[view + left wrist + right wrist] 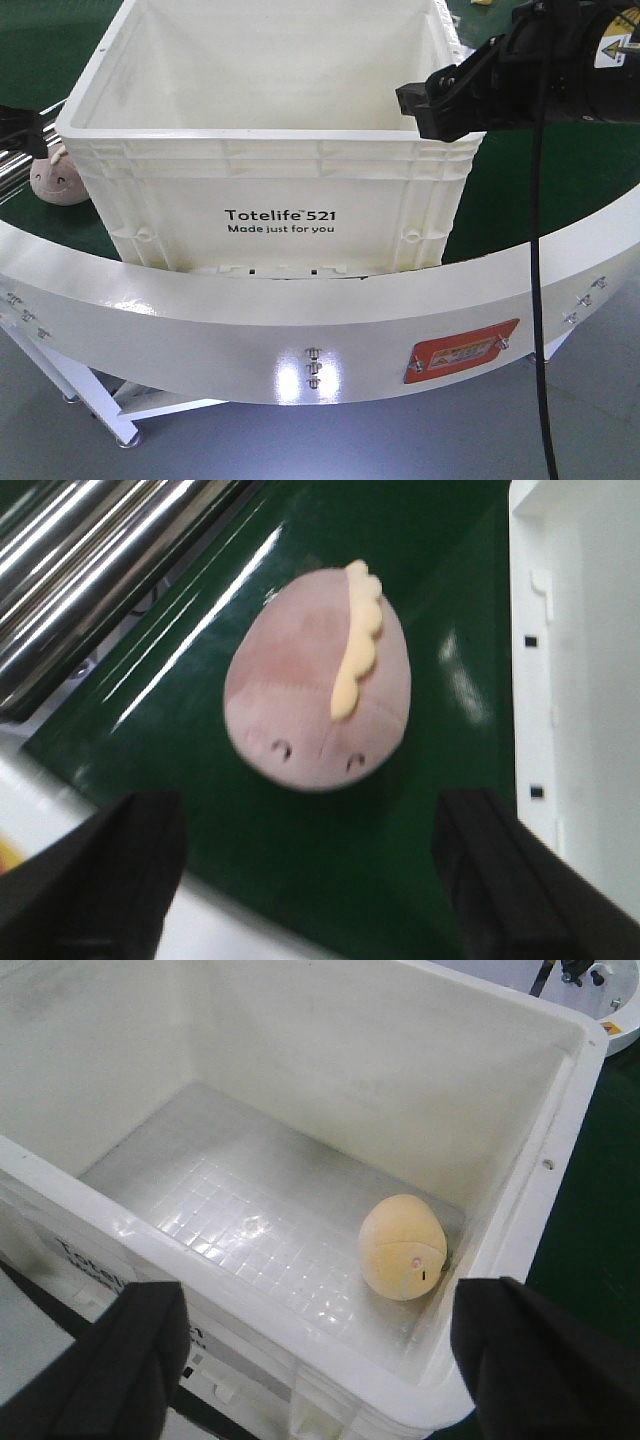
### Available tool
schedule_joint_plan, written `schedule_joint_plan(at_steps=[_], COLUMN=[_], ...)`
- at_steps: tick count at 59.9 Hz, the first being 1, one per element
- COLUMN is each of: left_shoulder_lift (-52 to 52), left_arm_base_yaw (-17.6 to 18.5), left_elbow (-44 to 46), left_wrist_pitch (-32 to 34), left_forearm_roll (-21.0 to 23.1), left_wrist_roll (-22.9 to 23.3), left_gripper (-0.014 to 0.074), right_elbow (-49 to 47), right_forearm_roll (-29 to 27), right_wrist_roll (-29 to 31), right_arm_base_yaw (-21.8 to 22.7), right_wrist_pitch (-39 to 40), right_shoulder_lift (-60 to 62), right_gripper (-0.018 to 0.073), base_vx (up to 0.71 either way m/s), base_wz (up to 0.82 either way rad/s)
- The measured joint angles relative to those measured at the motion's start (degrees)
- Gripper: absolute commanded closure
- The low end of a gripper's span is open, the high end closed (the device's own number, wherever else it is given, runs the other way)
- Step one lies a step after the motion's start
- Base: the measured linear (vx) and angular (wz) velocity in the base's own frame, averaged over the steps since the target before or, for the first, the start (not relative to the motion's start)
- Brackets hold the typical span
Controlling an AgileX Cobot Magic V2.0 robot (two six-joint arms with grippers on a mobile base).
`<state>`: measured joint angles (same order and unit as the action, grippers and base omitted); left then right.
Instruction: Place moving items into box and shelve
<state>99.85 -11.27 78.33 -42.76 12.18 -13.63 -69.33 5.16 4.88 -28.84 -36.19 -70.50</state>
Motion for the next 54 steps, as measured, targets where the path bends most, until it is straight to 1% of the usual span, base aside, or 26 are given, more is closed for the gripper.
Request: schedule_joint_plan(at_steps=[7,15,21,25,28,34,40,46,54], left_shoulder_lift=[6.2,12.5,16.2,17.5,18.0,18.2,18.1,16.5,10.5], left_arm_base_yaw=[0.0,0.0,0.0,0.0,0.0,0.0,0.0,0.0,0.0], left_elbow=[3.8,7.6,9.0,9.2,9.4,9.6,9.6,9.6,9.4], left_wrist_pitch=[1.6,3.0,4.4,4.9,4.9,5.0,5.0,4.6,4.5], left_forearm_roll=[1.8,2.2,4.1,5.8,6.4,6.7,6.7,6.2,3.8], left_wrist_roll=[-1.1,-1.4,-1.4,-1.4,-1.4,-1.4,-1.4,-1.4,-1.7], left_gripper=[-0.0012,-0.0011,0.0015,0.0067,0.0122,0.0239,0.0326,0.0367,0.0355], right_elbow=[0.0,0.0,0.0,0.0,0.0,0.0,0.0,0.0,0.0], right_forearm_roll=[0.0,0.0,0.0,0.0,0.0,0.0,0.0,0.4,1.3], right_wrist_roll=[0.0,0.0,0.0,0.0,0.0,0.0,0.0,0.0,0.0], right_arm_base_yaw=[0.0,0.0,0.0,0.0,0.0,0.0,0.0,0.0,0.0], right_wrist_pitch=[0.0,0.0,0.0,0.0,0.0,0.0,0.0,0.0,0.0], right_shoulder_lift=[0.0,0.0,0.0,0.0,0.0,0.0,0.0,0.0,0.0], right_gripper=[-0.0017,-0.0017,-0.0017,-0.0017,-0.0017,-0.0017,-0.0017,-0.0017,-0.0017], base_vx=[0.0,0.0,0.0,0.0,0.0,0.0,0.0,0.0,0.0], base_wz=[0.0,0.0,0.0,0.0,0.0,0.0,0.0,0.0,0.0])
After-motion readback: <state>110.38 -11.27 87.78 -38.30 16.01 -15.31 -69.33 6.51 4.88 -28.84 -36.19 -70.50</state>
